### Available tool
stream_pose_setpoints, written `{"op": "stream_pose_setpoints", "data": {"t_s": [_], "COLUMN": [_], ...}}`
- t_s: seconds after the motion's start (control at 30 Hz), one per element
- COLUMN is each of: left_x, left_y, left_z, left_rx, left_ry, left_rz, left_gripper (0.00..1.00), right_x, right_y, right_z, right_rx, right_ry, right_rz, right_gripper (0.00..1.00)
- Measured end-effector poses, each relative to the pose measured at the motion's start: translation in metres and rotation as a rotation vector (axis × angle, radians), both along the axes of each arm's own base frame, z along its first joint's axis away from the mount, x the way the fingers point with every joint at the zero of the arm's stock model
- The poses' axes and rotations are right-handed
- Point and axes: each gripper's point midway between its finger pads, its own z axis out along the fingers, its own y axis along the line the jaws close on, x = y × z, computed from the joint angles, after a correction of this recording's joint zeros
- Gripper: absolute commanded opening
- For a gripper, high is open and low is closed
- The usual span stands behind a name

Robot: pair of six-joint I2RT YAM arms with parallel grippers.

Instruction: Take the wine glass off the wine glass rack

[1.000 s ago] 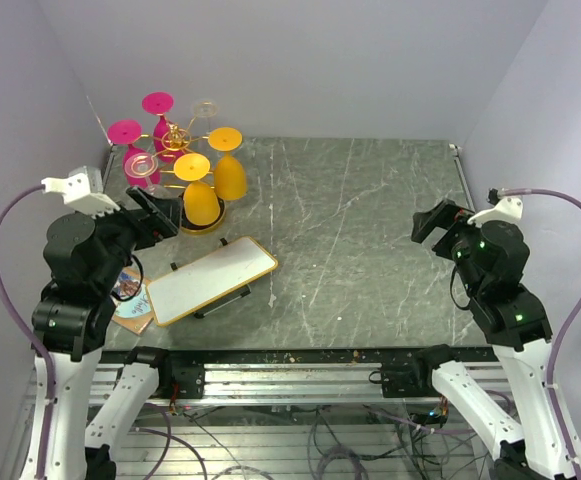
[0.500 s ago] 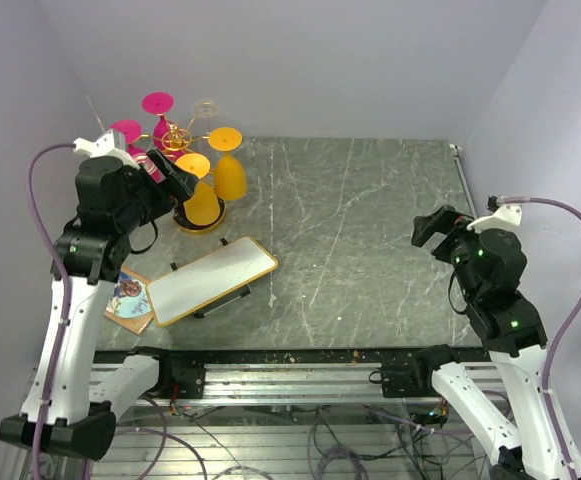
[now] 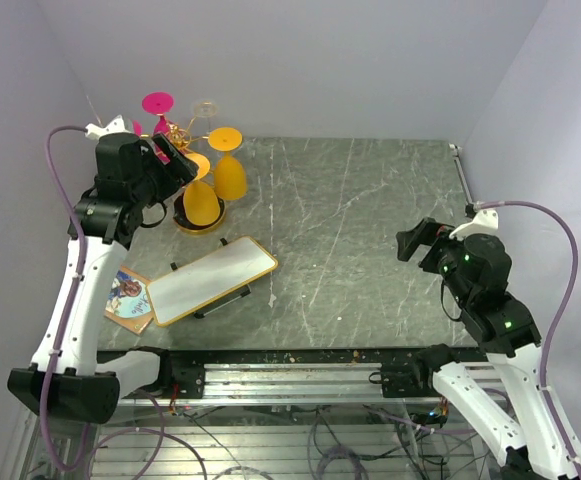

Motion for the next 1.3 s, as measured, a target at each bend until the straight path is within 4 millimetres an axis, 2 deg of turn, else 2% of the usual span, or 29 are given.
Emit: {"op": "stream_pose_setpoints", "data": {"t_s": [0.23, 0.43, 0.6, 0.8, 1.03, 1.3], "left_x": [0.013, 0.018, 0.023, 0.029, 0.032, 0.034], "left_y": [-0.001, 0.003, 0.007, 0.006, 0.006, 0.007], "left_z": [-0.008, -0.005, 0.001, -0.009, -0.015, -0.017], "left_rx": [0.005, 0.022, 0.044, 0.064, 0.076, 0.092], "left_ry": [0.022, 0.011, -0.002, 0.023, 0.037, 0.037], "left_rz": [0.005, 0.022, 0.041, 0.031, 0.025, 0.019], "left_gripper": [0.75, 0.73, 0.66, 0.65, 0.54, 0.47], "right_x": [-0.004, -0.007, -0.012, -0.014, -0.013, -0.013], "right_y": [0.001, -0.001, -0.004, -0.005, -0.007, -0.011], "right_z": [-0.013, -0.006, 0.001, 0.005, 0.006, 0.006], "right_rx": [-0.003, 0.014, 0.017, 0.021, 0.02, 0.017], "right_ry": [0.015, -0.039, -0.084, -0.112, -0.117, -0.122], "right_rz": [0.013, 0.007, 0.003, 0.004, -0.004, -0.026], "right_gripper": [1.0, 1.0, 1.0, 1.0, 1.0, 1.0]}}
